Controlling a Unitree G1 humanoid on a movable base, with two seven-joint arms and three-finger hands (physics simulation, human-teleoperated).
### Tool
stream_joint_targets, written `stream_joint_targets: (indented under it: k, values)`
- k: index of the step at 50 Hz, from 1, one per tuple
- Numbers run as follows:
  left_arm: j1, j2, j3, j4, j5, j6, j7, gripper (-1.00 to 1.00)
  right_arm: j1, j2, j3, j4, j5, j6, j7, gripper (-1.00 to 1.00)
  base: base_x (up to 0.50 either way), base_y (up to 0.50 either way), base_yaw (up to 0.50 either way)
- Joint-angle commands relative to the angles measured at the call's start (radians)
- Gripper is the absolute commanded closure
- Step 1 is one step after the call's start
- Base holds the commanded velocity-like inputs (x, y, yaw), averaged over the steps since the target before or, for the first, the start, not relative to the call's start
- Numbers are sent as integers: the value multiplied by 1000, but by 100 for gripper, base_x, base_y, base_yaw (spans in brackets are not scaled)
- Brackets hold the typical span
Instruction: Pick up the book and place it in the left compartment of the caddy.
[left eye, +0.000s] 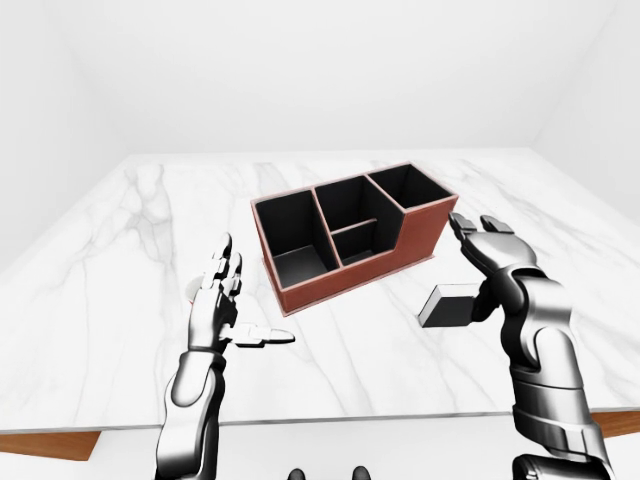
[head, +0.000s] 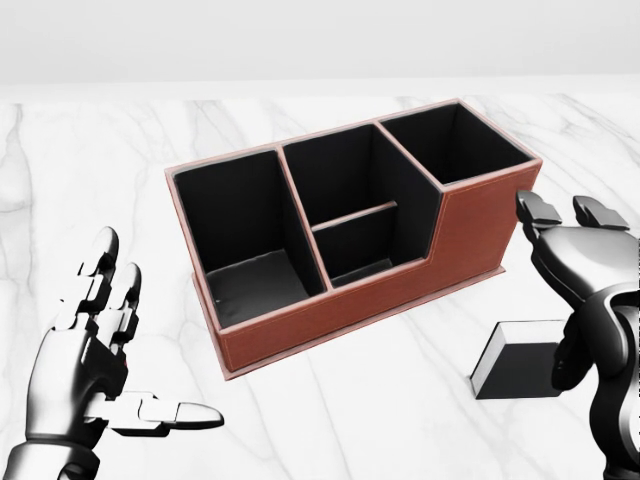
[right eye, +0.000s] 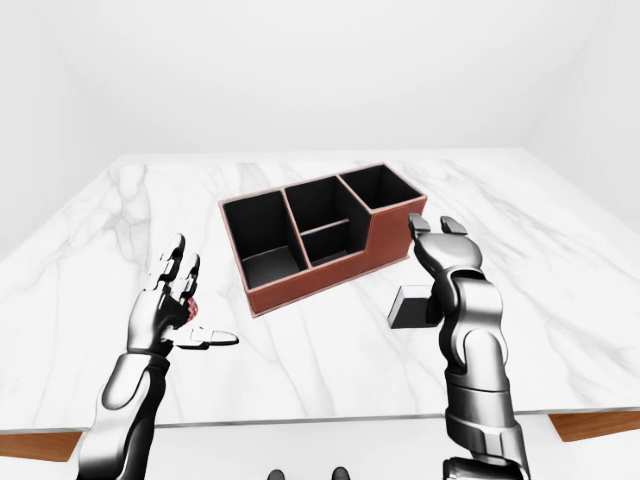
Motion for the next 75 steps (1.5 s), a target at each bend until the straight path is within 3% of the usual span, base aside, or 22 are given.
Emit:
stream_joint_targets:
  k: [1, 25, 55, 57, 58, 59, 75]
  values:
    - [5, -1, -1, -7, 3, 0, -4, -100, 14, -5, 5, 107, 35, 0, 0, -98, 0, 0, 0]
    - [-18, 3, -5, 39, 10, 0, -3, -100, -107, -68, 56, 490, 244, 0, 0, -98, 0, 0, 0]
    - [-8, -1, -15, 45, 22, 0, -4, -100, -193, -72, 106, 667, 287, 0, 0, -100, 0, 0, 0]
    - [-7, -1, -16, 44, 23, 0, -3, -100, -198, -72, 108, 680, 289, 0, 0, -62, 0, 0, 0]
    - [-6, -1, -16, 43, 22, 0, -3, -100, -206, -72, 106, 689, 296, 0, 0, 32, 0, 0, 0]
    - [-6, -1, -16, 43, 22, 0, -3, -100, -206, -73, 108, 688, 300, 0, 0, 100, 0, 0, 0]
    - [6, -4, -18, 27, 26, 0, -1, -100, -206, -71, 115, 670, 304, 0, 0, 100, 0, 0, 0]
